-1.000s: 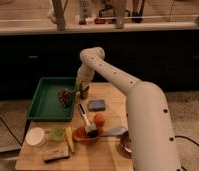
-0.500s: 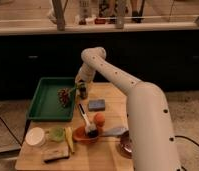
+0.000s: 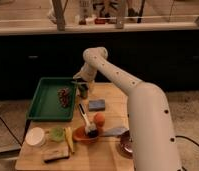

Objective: Place pepper in metal cup

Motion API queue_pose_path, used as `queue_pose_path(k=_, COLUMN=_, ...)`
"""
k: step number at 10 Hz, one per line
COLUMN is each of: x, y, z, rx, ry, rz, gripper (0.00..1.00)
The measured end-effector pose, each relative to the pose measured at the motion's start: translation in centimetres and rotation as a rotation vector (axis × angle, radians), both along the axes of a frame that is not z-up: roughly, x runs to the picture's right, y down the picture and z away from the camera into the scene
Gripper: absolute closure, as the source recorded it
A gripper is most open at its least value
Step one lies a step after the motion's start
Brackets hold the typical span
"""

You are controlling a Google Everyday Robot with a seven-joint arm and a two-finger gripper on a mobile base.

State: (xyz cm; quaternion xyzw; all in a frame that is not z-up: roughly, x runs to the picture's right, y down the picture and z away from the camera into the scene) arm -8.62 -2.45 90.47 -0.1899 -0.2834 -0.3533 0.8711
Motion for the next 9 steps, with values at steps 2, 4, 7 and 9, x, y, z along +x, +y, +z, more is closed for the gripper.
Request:
queue_pose_path(k=2, x=0.05, y=-0.01, z=0.07, rx=-0.003, ry=-0.002, rz=0.002, gripper=0.2)
queue_pose_path(k=4, x=0.1, y=0.05, z=0.18, rx=-0.008, ry=-0.004, rz=0.003, gripper=0.2)
queue_pose_path(k=7, x=0.29, y=0.16, z=0.28, rx=-0.015, ry=-0.007, rz=0.001, gripper=0.2)
queue_pose_path(k=9, x=0.11, y=0.2, z=0.39, rx=-0.025, ry=-0.004, rz=-0.011, gripper=0.2)
